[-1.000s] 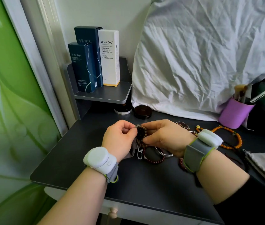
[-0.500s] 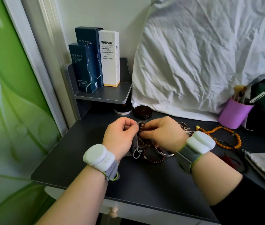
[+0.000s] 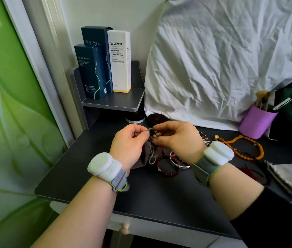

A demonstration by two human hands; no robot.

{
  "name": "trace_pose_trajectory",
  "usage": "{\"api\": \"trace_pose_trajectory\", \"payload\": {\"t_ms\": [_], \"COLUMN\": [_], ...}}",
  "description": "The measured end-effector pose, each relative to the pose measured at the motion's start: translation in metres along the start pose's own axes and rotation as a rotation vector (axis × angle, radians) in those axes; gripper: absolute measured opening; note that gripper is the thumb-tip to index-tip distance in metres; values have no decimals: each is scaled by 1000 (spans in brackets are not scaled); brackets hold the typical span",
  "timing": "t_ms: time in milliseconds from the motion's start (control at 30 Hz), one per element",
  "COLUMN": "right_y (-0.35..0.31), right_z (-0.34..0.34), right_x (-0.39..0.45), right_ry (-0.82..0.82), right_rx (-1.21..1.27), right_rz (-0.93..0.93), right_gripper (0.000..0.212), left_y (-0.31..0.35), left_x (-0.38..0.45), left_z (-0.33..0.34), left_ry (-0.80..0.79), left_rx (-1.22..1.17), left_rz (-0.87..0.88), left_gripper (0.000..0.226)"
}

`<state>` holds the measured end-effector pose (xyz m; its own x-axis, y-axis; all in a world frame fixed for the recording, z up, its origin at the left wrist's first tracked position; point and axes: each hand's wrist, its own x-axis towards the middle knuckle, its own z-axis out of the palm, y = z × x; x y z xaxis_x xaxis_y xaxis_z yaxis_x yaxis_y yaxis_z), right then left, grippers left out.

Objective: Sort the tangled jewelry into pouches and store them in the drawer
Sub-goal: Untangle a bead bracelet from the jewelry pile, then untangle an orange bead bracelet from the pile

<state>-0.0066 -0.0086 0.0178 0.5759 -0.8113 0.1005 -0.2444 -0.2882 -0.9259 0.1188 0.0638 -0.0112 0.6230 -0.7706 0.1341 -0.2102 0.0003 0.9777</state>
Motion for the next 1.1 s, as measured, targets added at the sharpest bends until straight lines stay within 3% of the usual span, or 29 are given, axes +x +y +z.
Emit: {"api": "trace_pose_trajectory", "payload": {"t_ms": [167,300,467,633,833,1100], "right_y": [-7,-6,-3,4,18,43], "right_z": [-3,1,4,-11,-41,-65], "right_x": [-2,-5,-1,-1,-7,-20], "right_ry": [23,21,77,100,76,-74], "right_rx": [133,81,-51,-61,-226,-613], "right_rz": [35,27,27,50,37,-31], "right_gripper": [22,9,16,19,20,17], "left_y": [0,-1,-1,-2,-3,-14], "left_x": [2,0,1,9,8,-1], "left_z": [-4,-3,-2,-10,-3,22], "left_ry": [20,12,-8,72,20,-139], "left_rx": [-17,-6,-5,53,233,404], "left_rz": [5,13,32,96,175,124], "left_gripper": [5,5,6,9,14,8]}}
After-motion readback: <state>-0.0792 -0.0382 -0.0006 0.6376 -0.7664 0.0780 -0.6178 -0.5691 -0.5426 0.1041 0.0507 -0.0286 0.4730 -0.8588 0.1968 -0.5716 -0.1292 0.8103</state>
